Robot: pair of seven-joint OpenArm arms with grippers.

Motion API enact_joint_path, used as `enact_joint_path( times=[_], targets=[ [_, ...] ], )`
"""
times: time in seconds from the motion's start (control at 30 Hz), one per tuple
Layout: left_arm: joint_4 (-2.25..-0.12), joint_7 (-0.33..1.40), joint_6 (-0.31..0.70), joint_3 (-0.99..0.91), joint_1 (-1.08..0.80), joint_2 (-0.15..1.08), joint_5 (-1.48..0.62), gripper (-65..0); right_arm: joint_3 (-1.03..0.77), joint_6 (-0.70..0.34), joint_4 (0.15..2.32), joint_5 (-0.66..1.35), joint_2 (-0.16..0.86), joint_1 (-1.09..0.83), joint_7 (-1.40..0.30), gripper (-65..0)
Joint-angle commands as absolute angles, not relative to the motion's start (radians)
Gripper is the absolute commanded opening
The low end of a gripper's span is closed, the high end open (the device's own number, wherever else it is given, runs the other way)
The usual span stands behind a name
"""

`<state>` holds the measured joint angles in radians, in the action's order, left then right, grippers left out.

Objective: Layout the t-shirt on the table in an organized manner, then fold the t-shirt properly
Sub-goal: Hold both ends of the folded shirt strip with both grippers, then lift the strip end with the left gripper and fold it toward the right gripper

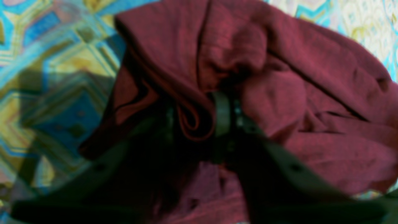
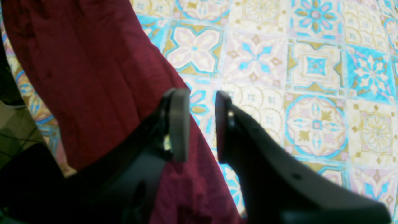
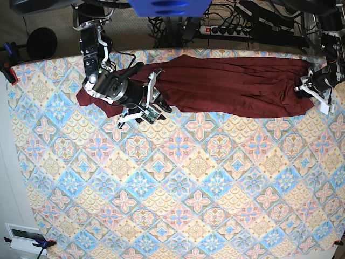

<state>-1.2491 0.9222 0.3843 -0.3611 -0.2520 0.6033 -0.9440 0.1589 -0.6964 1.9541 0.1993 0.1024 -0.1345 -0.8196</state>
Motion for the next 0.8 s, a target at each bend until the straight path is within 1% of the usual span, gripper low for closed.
enact_joint_path(
  times=[0.0, 0.07, 0.1, 0.3, 0.47, 0.6, 0.77],
  targets=[
    [-1.25, 0.977, 0.387, -0.355, -0.255, 0.602, -0.938, -60.3, 0.157, -0.698, 1.969, 0.219, 0.102, -0.119, -0.796, -51.1],
    [-1.25, 0.97, 0.387, -0.371, -0.249, 0.602, -0.938, -64.7, 0.157, -0.698, 1.969, 0.219, 0.102, -0.12, -0.796, -51.1],
    [-1.25, 0.961, 0.386, -0.384, -0.239, 0.598, -0.937, -65.0, 0.157, -0.698, 1.969, 0.219, 0.102, -0.124, -0.796, -51.1],
    [-1.244, 0.938, 0.384, -0.435, -0.2, 0.605, -0.938, -65.0, 0.154, -0.698, 1.974, 0.219, 0.102, -0.127, -0.796, -51.1],
    [-1.244, 0.943, 0.381, -0.598, -0.189, 0.63, -0.929, -65.0, 0.153, -0.698, 1.975, 0.22, 0.102, -0.127, -0.796, -51.1],
    [-1.244, 0.94, 0.384, -0.685, -0.185, 0.662, -0.848, -64.9, 0.153, -0.698, 1.975, 0.22, 0.102, -0.127, -0.796, -51.1],
    [-1.244, 0.932, 0.386, -0.71, -0.179, 0.7, -0.819, -64.9, 0.151, -0.698, 1.975, 0.22, 0.102, -0.128, -0.796, -51.1]
  ],
)
